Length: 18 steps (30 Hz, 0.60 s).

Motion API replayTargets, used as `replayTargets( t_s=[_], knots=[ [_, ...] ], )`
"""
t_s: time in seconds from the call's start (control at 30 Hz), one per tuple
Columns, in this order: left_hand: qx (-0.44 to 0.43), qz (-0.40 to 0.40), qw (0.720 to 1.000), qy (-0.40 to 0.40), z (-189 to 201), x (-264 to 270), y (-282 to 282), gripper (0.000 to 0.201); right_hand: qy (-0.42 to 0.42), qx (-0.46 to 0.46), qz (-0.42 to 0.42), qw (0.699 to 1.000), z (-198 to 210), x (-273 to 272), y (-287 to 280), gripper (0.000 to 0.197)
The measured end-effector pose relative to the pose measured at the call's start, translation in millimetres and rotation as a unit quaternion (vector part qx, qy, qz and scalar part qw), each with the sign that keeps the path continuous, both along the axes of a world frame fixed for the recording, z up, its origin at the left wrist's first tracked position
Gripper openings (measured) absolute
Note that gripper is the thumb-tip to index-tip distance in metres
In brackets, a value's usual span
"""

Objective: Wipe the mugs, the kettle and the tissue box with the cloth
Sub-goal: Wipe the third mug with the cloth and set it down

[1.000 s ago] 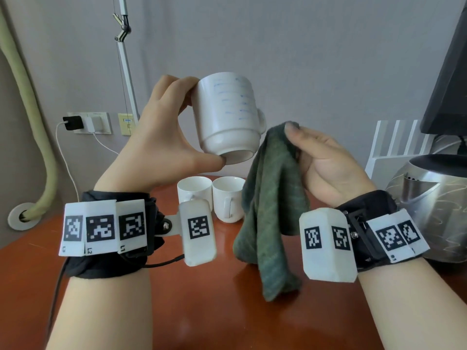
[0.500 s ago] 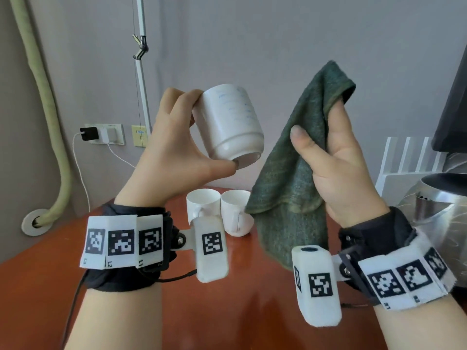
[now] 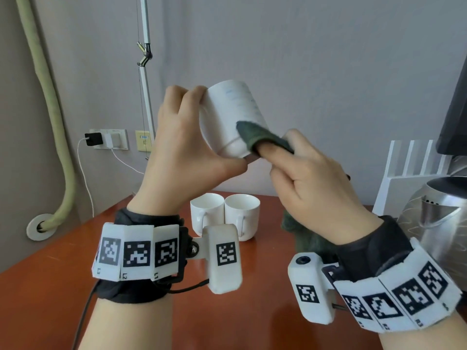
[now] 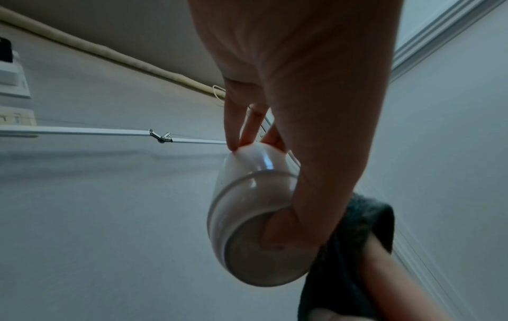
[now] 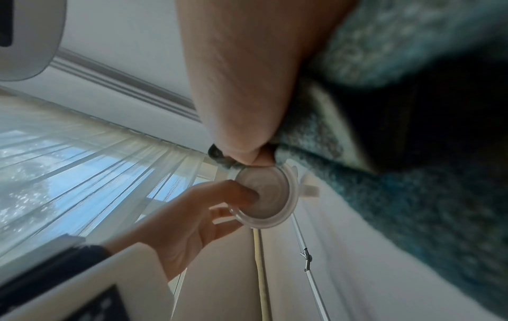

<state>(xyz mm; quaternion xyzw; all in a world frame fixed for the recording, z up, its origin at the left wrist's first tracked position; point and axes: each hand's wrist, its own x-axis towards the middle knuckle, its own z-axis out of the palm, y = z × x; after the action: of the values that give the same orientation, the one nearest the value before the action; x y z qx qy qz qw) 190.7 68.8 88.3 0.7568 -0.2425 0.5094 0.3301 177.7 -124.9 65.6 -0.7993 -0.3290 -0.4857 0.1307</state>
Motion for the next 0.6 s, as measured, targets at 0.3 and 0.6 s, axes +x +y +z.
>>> replayTargets(
  t_s=[0.3, 0.6],
  knots=[
    [-0.004, 0.015, 1.0, 0.008, 2, -5, 3, 0.097, 0.019, 0.011, 0.073, 0.997, -4, 0, 3, 0.043],
    [0.011, 0.026, 1.0, 0.01, 3, -8, 5, 0.096, 0.002, 0.033, 0.034, 0.999, -1, 4, -9, 0.042]
  ],
)
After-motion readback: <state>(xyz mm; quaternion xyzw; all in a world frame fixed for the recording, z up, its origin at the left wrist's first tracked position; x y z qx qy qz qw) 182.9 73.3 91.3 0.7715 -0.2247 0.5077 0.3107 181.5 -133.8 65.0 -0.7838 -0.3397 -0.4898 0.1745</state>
